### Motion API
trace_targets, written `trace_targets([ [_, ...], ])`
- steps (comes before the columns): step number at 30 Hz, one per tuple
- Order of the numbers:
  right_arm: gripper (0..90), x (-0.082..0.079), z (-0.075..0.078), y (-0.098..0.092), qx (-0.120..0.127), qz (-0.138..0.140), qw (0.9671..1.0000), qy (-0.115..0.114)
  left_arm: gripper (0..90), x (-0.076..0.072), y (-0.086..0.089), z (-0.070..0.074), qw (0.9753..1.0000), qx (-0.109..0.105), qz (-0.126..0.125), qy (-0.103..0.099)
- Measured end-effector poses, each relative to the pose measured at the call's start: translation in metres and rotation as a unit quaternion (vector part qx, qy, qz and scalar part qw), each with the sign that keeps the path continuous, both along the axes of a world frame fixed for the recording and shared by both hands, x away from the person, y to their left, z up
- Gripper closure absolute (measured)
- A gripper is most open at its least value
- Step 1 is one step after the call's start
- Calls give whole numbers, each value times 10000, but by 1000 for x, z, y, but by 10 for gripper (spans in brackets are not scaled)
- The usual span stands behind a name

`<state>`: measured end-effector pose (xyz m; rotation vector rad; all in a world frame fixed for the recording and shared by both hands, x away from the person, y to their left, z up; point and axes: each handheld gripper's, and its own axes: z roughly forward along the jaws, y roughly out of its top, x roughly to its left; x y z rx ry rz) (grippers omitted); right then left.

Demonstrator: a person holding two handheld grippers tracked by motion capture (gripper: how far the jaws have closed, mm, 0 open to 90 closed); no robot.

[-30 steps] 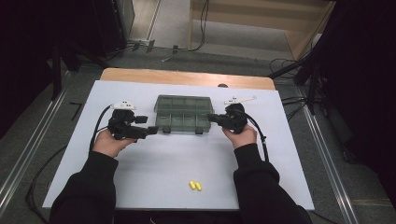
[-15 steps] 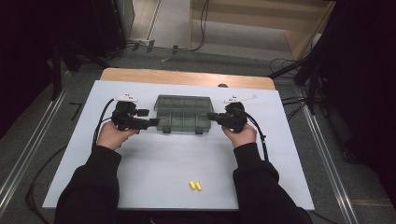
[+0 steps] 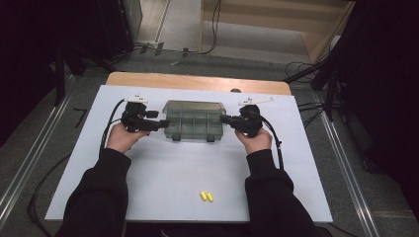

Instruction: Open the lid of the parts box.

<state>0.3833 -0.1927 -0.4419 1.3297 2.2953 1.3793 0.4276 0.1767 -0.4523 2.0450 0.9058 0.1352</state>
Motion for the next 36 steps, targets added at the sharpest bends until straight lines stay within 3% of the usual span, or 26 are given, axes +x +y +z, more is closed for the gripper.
trace_targets([
  [6, 878, 3, 7, 0, -24, -61, 10000, -52, 286, 8, -4, -1, 9998, 83, 149, -123],
  [9, 877, 4, 8, 0, -60, -74, 9999, -63, 321, 11, -4, -1, 9993, -41, 281, -242],
  [14, 877, 8, 13, 1, -40, -103, 9999, -49, 322, 17, -6, -1, 9988, 72, 365, -311],
  [20, 877, 10, 16, 2, -47, -157, 9999, -40, 408, 23, -10, -1, 9980, 76, 498, -390],
  [24, 877, 11, 16, 3, -68, -161, 9998, -46, 458, 26, -10, -1, 9974, -58, 602, -400],
  [32, 877, 10, 13, 3, -77, -166, 9998, 11, 624, 26, -11, -2, 9974, -89, 556, -456],
  [36, 876, 10, 12, 4, -95, -145, 9998, 18, 652, 25, -12, -2, 9976, -93, 516, -459],
])
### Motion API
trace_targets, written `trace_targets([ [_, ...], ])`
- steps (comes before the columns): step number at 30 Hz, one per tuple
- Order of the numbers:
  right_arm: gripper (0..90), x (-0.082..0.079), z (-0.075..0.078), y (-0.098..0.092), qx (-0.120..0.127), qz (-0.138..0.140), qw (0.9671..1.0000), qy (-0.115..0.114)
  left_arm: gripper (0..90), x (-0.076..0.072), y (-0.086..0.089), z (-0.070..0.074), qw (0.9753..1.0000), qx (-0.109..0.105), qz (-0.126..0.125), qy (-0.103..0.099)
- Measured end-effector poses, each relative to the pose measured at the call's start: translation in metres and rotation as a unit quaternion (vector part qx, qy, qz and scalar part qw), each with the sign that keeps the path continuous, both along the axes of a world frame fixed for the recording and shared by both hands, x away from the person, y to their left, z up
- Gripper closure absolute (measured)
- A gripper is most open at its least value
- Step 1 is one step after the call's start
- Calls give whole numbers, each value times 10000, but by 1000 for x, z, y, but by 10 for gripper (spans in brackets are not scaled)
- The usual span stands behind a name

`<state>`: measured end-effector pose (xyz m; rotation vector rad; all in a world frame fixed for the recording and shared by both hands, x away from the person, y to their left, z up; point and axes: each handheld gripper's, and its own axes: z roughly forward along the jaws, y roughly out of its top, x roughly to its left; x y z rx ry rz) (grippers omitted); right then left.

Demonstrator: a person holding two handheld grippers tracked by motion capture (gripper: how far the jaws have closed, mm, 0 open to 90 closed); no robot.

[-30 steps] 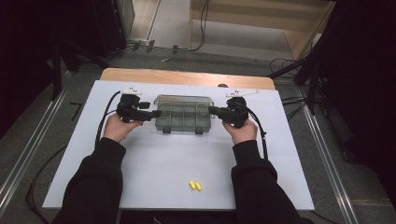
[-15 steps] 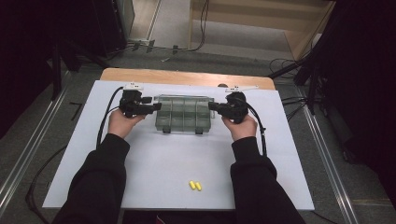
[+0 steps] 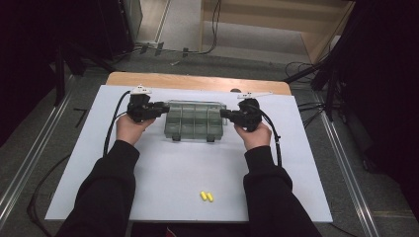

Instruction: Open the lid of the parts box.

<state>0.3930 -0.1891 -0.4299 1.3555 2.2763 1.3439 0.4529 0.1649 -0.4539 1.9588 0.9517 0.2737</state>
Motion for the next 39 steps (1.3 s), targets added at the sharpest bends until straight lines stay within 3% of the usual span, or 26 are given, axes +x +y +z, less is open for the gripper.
trace_targets([
  [12, 837, -3, -10, -4, -54, -26, 9999, 87, 675, 0, -1, 0, 10000, -5, 21, 32],
  [16, 776, -1, -14, -11, -84, -132, 9998, 83, 674, 0, -1, 0, 10000, 10, 30, 12],
  [19, 690, 3, -18, -16, -41, -253, 9997, 16, 674, 0, -1, 0, 10000, 10, 33, 15],
  [26, 621, 13, -29, -17, -110, -317, 9994, -109, 672, -1, -1, 0, 10000, 10, 31, 41],
  [28, 567, 17, -33, -16, -197, -336, 9988, -301, 672, -1, -1, 0, 10000, 8, 34, 46],
  [39, 532, 29, -46, -10, -347, -356, 9973, -537, 671, -1, -2, 0, 9999, -15, 66, 98],
])
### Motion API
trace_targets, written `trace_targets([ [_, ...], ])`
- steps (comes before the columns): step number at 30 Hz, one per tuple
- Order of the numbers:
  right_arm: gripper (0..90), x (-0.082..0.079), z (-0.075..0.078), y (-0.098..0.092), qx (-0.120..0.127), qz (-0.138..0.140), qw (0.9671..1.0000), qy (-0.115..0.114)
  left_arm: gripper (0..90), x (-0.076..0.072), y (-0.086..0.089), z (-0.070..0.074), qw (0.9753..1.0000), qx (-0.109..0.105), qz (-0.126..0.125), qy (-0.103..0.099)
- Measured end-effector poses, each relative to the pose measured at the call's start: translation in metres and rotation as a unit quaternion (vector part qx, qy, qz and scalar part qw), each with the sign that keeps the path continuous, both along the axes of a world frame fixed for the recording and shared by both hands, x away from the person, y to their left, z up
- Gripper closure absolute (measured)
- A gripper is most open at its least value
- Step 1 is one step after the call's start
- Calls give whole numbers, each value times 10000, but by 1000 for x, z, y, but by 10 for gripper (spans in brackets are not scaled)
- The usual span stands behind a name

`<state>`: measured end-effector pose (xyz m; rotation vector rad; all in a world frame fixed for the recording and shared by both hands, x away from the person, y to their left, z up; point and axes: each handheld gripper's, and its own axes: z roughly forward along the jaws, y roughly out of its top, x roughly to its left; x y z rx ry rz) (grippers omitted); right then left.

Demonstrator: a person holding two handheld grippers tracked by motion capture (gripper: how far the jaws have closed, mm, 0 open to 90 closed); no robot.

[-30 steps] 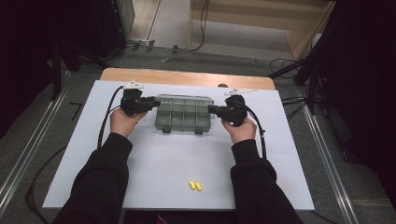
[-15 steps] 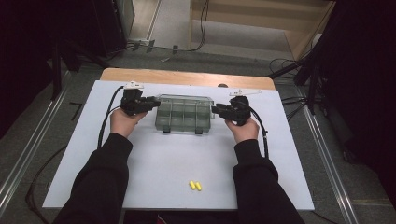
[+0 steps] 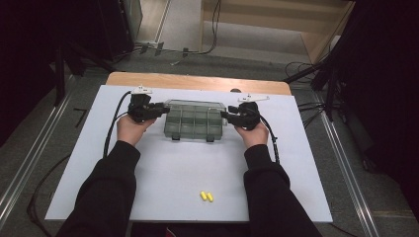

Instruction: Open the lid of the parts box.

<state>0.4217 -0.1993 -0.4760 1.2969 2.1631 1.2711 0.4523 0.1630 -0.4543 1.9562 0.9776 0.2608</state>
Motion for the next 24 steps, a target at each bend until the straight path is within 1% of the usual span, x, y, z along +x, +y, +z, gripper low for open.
trace_targets([
  [3, 532, 1, -1, 1, 17, 2, 10000, -14, 671, 0, 0, 0, 10000, -7, 1, 17],
  [6, 533, 4, 1, 4, -18, 30, 10000, 10, 671, 0, 0, -1, 10000, 2, 3, 17],
  [9, 536, 5, 3, 7, -52, 48, 9999, -96, 671, 0, 0, -1, 10000, -1, 9, 15],
  [12, 543, 7, 4, 9, -107, 62, 9998, -126, 671, 0, 0, -1, 10000, -11, 15, -1],
  [14, 556, 8, 3, 11, -82, 90, 9998, -140, 671, 0, 0, -1, 10000, -14, 10, -8],
  [17, 566, 8, 4, 12, -49, 27, 9998, -164, 670, -1, 0, -1, 10000, 11, 25, 12],
  [19, 579, 9, 6, 12, -27, 24, 9997, -256, 659, -1, -1, -2, 10000, -8, 46, 34],
  [22, 579, 10, 6, 11, -9, 23, 9996, -293, 657, 0, -1, 0, 9999, -74, 96, -45],
  [24, 580, 11, 8, 11, -10, 29, 9996, -267, 647, 2, 0, 0, 9999, -47, 103, -108],
])
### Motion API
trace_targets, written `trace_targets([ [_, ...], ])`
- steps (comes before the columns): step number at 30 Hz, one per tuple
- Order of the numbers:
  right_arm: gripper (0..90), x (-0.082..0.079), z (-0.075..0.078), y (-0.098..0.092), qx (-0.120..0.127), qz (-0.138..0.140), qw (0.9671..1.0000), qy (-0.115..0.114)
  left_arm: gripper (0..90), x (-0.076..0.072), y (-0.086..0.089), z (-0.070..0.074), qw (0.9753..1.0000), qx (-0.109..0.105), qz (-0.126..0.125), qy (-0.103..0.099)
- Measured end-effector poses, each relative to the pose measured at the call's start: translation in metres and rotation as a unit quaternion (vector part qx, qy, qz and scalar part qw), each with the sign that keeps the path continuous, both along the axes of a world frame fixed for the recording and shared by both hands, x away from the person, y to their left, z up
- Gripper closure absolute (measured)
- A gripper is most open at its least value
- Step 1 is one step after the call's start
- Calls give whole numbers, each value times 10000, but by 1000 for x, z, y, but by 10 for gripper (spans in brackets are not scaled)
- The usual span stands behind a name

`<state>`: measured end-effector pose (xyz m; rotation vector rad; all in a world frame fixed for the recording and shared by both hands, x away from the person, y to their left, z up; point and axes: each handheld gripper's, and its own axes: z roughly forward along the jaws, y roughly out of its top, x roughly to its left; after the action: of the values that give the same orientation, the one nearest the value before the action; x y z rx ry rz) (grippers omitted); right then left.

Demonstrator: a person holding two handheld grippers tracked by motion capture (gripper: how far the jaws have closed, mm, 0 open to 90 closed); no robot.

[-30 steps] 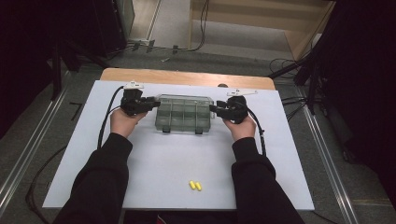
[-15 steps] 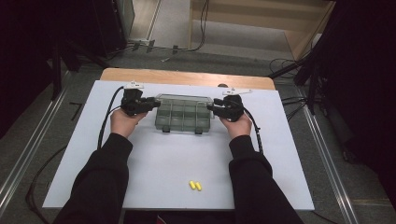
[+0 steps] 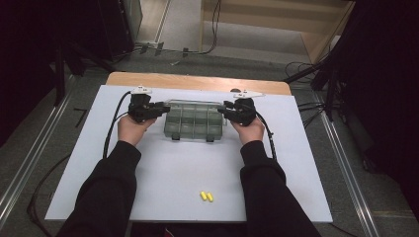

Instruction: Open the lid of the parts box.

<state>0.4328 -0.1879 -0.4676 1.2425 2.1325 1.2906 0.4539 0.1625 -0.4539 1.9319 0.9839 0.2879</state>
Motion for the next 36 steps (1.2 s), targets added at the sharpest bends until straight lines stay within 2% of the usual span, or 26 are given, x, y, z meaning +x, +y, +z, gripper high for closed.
trace_targets([
  [5, 580, 4, 5, 0, -43, 20, 10000, 42, 638, 6, -1, 7, 10000, 88, -15, 6],
  [6, 580, 5, 7, 0, -21, 10, 10000, 48, 638, 7, -2, 9, 9999, 136, -22, -27],
  [10, 580, 9, 9, -1, 100, -13, 9999, 70, 624, 13, -4, 13, 9999, 61, -126, -1],
  [12, 580, 11, 10, -1, 90, -28, 9999, 62, 622, 16, -5, 13, 9998, 141, -108, -65],
  [22, 579, 20, 9, 1, 142, -148, 9998, 45, 623, 27, -8, 9, 10000, 74, 0, -33],
  [27, 560, 21, 7, 4, 177, -230, 9996, -43, 625, 31, -10, 8, 9998, 128, 67, -131],
  [31, 552, 24, 4, 6, 126, -273, 9994, -172, 627, 34, -11, 7, 9998, 57, 127, -136],
  [36, 540, 32, -1, 9, 141, -391, 9991, -91, 625, 37, -14, 3, 9993, 47, 255, -265],
])
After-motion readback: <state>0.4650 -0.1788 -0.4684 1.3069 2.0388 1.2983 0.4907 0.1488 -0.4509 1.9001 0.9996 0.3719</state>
